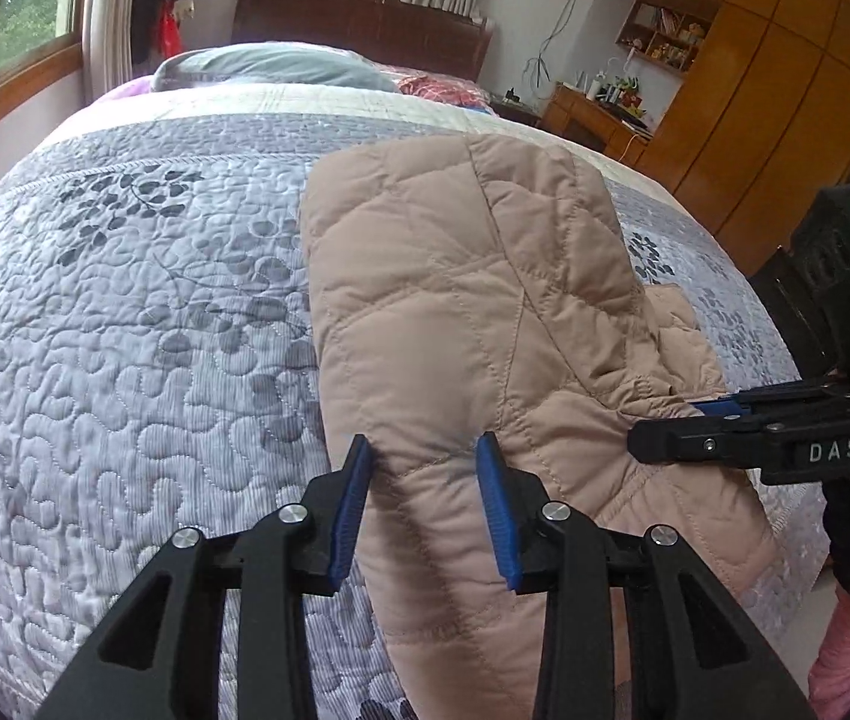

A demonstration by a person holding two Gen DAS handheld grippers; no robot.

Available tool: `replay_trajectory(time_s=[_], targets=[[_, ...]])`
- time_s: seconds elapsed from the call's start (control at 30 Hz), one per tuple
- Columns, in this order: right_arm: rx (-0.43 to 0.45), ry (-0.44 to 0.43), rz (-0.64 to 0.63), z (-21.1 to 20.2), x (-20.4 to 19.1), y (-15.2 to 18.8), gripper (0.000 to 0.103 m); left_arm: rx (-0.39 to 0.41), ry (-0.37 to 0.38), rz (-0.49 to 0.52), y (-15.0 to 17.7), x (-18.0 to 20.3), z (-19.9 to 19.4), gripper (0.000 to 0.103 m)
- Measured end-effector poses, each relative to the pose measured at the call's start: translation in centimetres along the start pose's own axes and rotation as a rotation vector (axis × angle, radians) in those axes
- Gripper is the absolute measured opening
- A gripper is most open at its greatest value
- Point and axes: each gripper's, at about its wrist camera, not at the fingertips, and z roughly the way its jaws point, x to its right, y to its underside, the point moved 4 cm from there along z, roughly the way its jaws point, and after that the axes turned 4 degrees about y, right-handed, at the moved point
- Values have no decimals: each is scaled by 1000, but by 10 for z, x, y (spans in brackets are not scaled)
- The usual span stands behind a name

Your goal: Fold large clothes

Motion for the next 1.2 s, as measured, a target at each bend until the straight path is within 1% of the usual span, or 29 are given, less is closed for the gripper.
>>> replay_trajectory(time_s=[0.03, 0.13, 0.23, 0.37, 0.47, 0.53, 0.7, 0.83, 0.9, 1.03, 1.2], targets=[[20, -1, -28, -7, -4, 2, 23, 2, 0, 2, 0, 1, -1, 36], [64, -3, -72, -24, -9, 6, 21, 21, 11, 23, 0, 10, -11, 37], [127, 11, -88, -52, -1, 11, 20, 57, 5, 53, -2, 20, -23, 37], [208, 17, -58, -92, 19, 17, 19, 85, 26, 89, -5, 39, -34, 38], [251, 30, -21, -109, 39, 23, 19, 83, 43, 117, -5, 54, -33, 38], [259, 36, 14, -113, 57, 31, 19, 72, 54, 128, -4, 61, -28, 38], [219, 40, 90, -100, 93, 48, 19, 27, 76, 136, 1, 77, -8, 38], [180, 4, 156, -71, 120, 68, 20, 7, 69, 167, 9, 88, 6, 39], [170, -3, 168, -59, 128, 75, 21, -12, 61, 185, 14, 91, 14, 39], [175, -31, 180, -36, 138, 83, 23, -25, 47, 188, 20, 90, 26, 44], [174, -66, 202, -16, 147, 85, 26, -39, 44, 154, 26, 81, 41, 52]])
